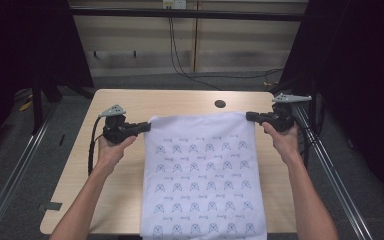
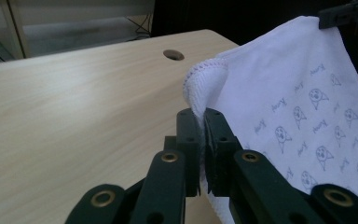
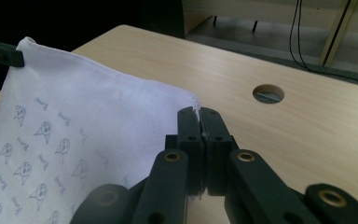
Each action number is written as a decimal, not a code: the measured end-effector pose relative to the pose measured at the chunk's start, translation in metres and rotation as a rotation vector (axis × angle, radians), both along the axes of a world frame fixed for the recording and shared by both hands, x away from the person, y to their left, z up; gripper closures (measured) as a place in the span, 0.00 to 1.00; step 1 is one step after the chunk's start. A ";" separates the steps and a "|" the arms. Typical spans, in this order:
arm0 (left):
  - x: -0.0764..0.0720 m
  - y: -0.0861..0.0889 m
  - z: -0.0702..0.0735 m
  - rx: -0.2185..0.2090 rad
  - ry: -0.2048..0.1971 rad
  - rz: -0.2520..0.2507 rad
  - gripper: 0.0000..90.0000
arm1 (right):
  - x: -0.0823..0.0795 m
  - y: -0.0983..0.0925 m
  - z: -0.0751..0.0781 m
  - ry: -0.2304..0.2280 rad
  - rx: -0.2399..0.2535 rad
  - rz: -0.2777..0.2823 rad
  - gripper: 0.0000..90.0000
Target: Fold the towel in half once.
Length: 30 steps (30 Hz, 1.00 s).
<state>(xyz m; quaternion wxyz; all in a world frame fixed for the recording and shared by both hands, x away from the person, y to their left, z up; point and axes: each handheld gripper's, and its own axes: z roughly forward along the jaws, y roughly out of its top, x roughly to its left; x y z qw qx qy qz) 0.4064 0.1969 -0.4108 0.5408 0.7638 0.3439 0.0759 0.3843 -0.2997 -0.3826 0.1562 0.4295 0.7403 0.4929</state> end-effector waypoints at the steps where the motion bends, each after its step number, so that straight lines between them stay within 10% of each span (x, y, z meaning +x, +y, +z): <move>1: 0.001 0.001 0.004 -0.004 0.001 0.005 0.96 | 0.001 0.000 0.004 -0.007 -0.006 -0.003 0.98; 20: 0.021 0.001 0.088 0.028 -0.120 0.052 0.96 | 0.025 -0.006 0.088 -0.094 0.013 -0.045 0.98; 24: 0.025 0.004 0.104 -0.036 -0.137 0.062 0.96 | 0.029 -0.003 0.106 -0.123 0.023 -0.062 0.98; 30: 0.003 0.006 0.102 0.012 -0.190 0.010 0.96 | 0.015 0.000 0.094 -0.134 0.000 -0.040 0.98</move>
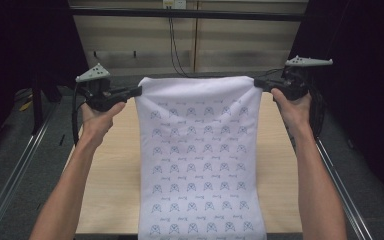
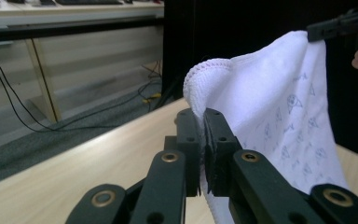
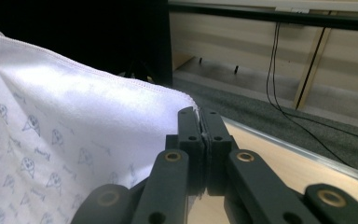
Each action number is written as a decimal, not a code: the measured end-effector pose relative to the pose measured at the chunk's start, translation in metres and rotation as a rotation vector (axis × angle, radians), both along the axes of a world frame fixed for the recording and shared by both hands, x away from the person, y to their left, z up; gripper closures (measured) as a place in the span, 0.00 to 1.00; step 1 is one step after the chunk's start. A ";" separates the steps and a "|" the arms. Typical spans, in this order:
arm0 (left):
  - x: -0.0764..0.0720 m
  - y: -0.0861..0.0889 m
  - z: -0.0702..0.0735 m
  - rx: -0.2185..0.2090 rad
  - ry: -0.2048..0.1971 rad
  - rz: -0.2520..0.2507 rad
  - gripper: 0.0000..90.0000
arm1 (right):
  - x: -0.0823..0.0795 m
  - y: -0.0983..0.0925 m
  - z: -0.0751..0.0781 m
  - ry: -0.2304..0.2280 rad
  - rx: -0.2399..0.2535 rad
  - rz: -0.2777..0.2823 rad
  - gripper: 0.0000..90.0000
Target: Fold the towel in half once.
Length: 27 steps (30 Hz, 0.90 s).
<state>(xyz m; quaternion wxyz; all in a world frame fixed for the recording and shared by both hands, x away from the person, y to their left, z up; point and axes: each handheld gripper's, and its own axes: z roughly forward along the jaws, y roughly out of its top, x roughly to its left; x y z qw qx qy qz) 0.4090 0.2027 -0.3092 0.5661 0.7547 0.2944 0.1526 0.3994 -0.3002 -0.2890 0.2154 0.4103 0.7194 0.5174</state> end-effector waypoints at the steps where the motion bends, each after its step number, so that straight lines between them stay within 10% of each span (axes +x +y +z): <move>1: -0.003 0.000 -0.005 0.013 0.014 -0.004 0.96 | -0.004 -0.001 -0.005 0.007 -0.006 0.004 0.98; 11: -0.055 0.006 -0.036 0.025 0.031 -0.050 0.96 | -0.071 -0.008 -0.032 0.001 0.020 0.089 0.98; 14: -0.082 0.012 -0.043 -0.033 0.062 -0.104 0.96 | -0.102 -0.012 -0.037 -0.011 0.030 0.125 0.98; 19: -0.111 0.014 -0.049 0.013 0.054 -0.127 0.96 | -0.134 -0.017 -0.039 -0.021 0.032 0.158 0.98; 23: -0.135 0.019 -0.080 0.046 0.124 -0.136 0.96 | -0.162 -0.011 -0.061 0.031 0.002 0.187 0.98; 27: -0.153 0.019 -0.128 0.051 0.265 -0.160 0.96 | -0.181 -0.005 -0.112 0.181 -0.049 0.203 0.98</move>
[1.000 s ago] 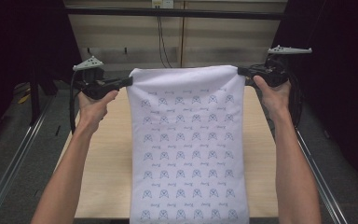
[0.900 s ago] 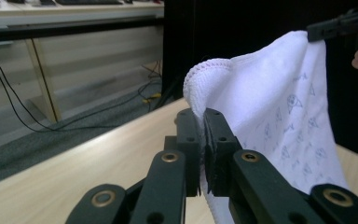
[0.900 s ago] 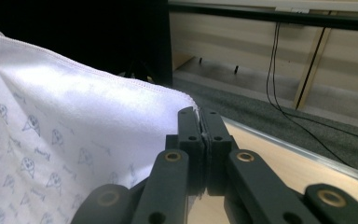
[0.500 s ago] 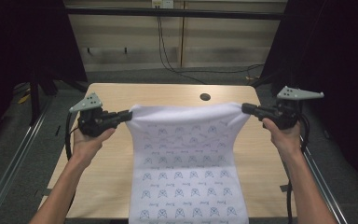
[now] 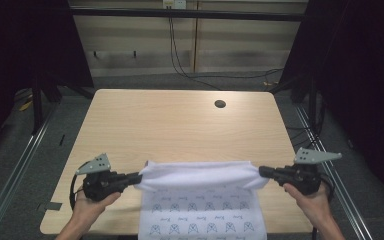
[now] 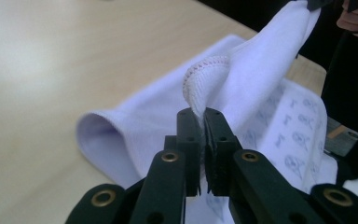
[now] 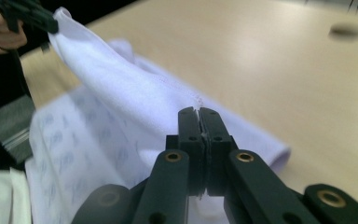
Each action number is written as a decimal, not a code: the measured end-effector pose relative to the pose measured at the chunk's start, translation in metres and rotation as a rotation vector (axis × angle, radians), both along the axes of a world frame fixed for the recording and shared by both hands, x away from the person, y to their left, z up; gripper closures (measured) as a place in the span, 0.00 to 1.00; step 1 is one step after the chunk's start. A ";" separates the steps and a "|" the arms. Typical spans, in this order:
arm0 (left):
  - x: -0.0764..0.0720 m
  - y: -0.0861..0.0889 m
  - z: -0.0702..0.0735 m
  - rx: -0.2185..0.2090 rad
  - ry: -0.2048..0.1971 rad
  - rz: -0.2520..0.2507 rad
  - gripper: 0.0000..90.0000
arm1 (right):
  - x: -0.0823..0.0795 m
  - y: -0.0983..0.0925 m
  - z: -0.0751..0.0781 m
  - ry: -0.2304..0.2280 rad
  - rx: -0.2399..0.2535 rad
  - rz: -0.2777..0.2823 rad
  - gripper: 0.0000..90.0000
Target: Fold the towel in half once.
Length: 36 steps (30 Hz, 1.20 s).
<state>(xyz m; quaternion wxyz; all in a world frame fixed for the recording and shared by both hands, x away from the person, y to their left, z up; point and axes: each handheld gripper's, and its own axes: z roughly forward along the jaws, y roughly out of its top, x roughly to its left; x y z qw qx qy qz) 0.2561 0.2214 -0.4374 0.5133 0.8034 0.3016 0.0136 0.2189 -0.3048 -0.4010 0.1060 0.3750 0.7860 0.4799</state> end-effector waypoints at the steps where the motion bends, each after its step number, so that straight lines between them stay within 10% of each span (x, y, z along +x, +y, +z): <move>1: -0.004 0.000 -0.005 0.013 0.015 -0.018 0.96 | -0.004 0.000 -0.008 0.020 -0.006 0.000 0.98; 9: -0.025 -0.005 -0.035 0.094 0.129 -0.068 0.96 | -0.036 0.010 -0.052 0.197 -0.091 0.043 0.98; 17: -0.018 -0.012 -0.053 0.165 0.209 -0.111 0.95 | -0.029 0.019 -0.076 0.269 -0.137 0.049 0.98; 29: -0.009 -0.022 -0.059 0.238 0.164 -0.094 0.97 | -0.018 0.041 -0.084 0.264 -0.269 0.072 0.99; 36: 0.028 -0.028 -0.060 0.256 0.117 -0.018 0.97 | -0.004 0.037 -0.087 0.267 -0.229 0.034 0.99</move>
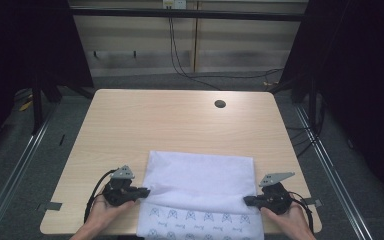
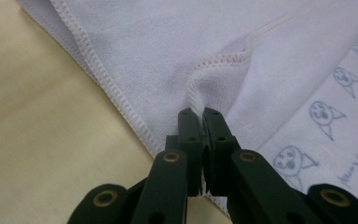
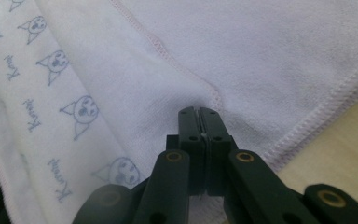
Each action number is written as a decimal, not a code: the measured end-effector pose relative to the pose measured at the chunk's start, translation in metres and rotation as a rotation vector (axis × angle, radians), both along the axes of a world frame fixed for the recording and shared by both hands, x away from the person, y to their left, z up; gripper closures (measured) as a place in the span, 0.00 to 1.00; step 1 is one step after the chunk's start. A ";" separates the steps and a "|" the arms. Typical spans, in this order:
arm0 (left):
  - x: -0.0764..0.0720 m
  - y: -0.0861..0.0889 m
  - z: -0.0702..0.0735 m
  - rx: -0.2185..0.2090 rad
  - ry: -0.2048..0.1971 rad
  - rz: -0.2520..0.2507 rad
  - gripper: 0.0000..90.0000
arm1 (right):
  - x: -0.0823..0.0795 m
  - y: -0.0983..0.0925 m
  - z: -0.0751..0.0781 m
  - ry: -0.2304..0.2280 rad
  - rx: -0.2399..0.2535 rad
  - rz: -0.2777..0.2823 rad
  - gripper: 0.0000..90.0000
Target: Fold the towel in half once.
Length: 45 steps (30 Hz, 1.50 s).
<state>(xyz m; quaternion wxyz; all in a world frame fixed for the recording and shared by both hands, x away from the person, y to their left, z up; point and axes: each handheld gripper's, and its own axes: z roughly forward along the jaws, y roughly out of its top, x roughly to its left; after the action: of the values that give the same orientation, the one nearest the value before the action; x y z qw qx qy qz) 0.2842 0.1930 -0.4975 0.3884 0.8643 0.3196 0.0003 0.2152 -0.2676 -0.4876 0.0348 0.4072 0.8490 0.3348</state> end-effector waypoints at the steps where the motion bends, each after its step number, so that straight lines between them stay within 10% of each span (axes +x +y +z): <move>1: 0.005 -0.002 0.000 0.007 -0.008 0.007 0.97 | 0.004 0.000 0.000 -0.003 -0.007 -0.013 0.99; 9: 0.053 -0.004 -0.005 -0.039 0.004 0.072 0.97 | 0.050 0.001 -0.002 -0.049 -0.030 -0.059 0.99; 28: 0.140 -0.003 -0.008 0.000 -0.072 0.249 0.97 | 0.170 0.023 -0.005 -0.085 -0.087 -0.138 0.99; 45: 0.173 -0.002 -0.009 -0.004 -0.067 0.287 0.97 | 0.214 0.026 -0.007 -0.086 -0.070 -0.277 0.99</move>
<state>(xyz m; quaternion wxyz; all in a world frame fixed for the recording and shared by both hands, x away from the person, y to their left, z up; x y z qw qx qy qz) 0.4569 0.1910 -0.5066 0.3965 0.8085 0.4266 0.0842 0.4297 -0.2415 -0.4944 0.1311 0.5045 0.7934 0.3142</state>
